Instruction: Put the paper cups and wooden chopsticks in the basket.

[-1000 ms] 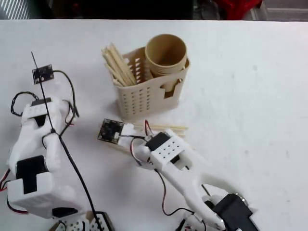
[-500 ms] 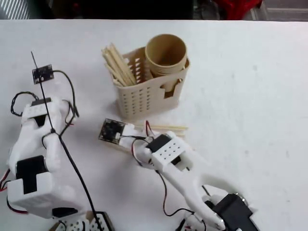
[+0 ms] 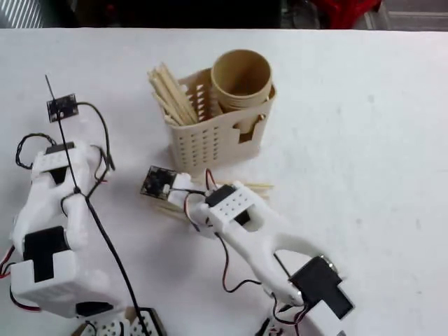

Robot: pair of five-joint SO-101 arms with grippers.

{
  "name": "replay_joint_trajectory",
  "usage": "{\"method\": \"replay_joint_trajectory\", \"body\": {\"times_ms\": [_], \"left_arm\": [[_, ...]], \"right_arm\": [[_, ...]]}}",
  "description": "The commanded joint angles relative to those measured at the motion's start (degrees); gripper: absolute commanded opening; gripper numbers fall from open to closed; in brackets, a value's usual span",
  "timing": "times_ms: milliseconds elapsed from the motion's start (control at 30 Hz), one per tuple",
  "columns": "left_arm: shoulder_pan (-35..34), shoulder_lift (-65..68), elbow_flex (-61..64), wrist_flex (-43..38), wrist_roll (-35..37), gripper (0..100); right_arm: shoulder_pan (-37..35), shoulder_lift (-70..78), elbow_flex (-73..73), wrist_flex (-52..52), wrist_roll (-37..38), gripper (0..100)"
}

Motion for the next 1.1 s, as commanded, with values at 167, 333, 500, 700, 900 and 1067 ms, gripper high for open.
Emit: {"method": "replay_joint_trajectory", "body": {"times_ms": [167,333,500,700,900,1067], "left_arm": [[0.5,-0.2,-0.4,-1.3,0.4,17],[0.5,-0.2,-0.4,-1.3,0.4,17],[0.5,-0.2,-0.4,-1.3,0.4,17],[0.5,-0.2,-0.4,-1.3,0.4,17],[0.5,-0.2,-0.5,-1.3,0.4,17],[0.5,-0.2,-0.5,-1.3,0.4,17]], "right_arm": [[0.0,-2.5,-1.1,2.2,0.2,1.6],[0.0,-11.8,-0.9,7.1,-0.3,1.6],[0.0,-24.3,1.4,8.9,-0.4,1.6],[0.0,-41.6,0.3,11.4,-5.6,1.6],[0.0,-52.7,-11.5,7.9,-10.9,1.6],[0.0,-48.7,-18.9,-6.8,-13.8,1.9]]}}
